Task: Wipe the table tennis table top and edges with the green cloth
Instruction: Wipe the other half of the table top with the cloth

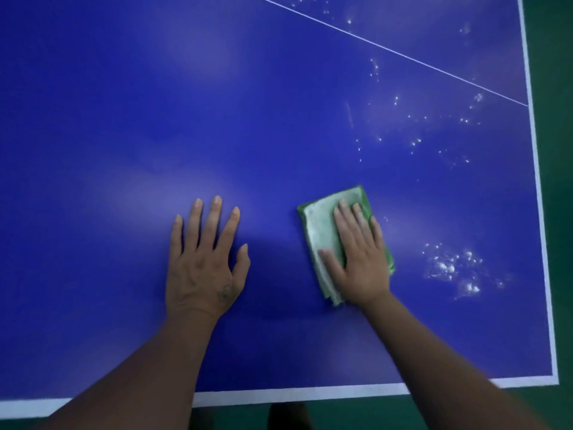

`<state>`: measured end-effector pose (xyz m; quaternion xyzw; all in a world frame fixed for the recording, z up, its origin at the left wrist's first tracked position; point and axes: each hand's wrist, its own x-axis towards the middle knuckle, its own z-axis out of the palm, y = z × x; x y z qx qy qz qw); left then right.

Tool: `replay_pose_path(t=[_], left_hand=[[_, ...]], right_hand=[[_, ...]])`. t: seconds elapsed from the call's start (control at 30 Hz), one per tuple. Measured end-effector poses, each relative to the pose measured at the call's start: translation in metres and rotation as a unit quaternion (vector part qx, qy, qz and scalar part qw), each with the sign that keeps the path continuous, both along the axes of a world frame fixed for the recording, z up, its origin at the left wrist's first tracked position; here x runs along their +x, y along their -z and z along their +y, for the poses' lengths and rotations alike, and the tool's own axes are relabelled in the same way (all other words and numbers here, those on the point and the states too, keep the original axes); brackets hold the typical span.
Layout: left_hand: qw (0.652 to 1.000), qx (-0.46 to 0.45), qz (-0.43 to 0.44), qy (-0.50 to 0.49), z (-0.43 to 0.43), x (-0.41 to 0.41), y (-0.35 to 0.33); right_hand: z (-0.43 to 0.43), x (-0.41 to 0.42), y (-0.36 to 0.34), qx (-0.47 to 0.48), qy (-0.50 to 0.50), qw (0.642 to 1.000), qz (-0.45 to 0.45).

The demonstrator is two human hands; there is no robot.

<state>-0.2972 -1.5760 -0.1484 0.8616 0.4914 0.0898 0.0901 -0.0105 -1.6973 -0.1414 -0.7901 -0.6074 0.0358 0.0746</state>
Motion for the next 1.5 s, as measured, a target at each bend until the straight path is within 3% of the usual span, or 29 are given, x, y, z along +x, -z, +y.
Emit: replay_pose_path(t=[0.2, 0.37, 0.5, 0.63, 0.83, 1.03, 1.3, 1.5], left_hand=[[1.000, 0.012, -0.008, -0.010, 0.000, 0.001, 0.001], [1.000, -0.004, 0.013, -0.010, 0.000, 0.003, -0.003], [0.998, -0.018, 0.021, -0.061, 0.010, 0.021, -0.008], [0.983, -0.055, 0.027, -0.170, 0.059, 0.096, -0.018], [0.975, -0.063, 0.010, -0.213, 0.129, 0.194, -0.011], [0.967, -0.039, 0.032, -0.251, 0.142, 0.207, -0.005], [0.962, -0.026, 0.027, -0.269, 0.142, 0.211, -0.009], [0.961, -0.032, 0.031, -0.272, 0.144, 0.212, -0.006]], right_hand=[[-0.088, -0.053, 0.004, -0.023, -0.071, 0.996, 0.041], [-0.011, 0.011, 0.000, 0.004, -0.148, 0.987, 0.057], [0.072, 0.060, 0.005, 0.022, -0.097, 0.994, 0.036], [0.108, 0.069, 0.003, 0.016, -0.072, 0.997, 0.038], [0.050, 0.050, 0.009, 0.016, -0.046, 0.998, 0.041], [0.012, 0.048, 0.014, 0.017, -0.086, 0.995, 0.044], [0.154, 0.084, 0.013, 0.062, -0.040, 0.996, 0.052], [0.266, 0.142, 0.015, 0.055, 0.088, 0.994, 0.026]])
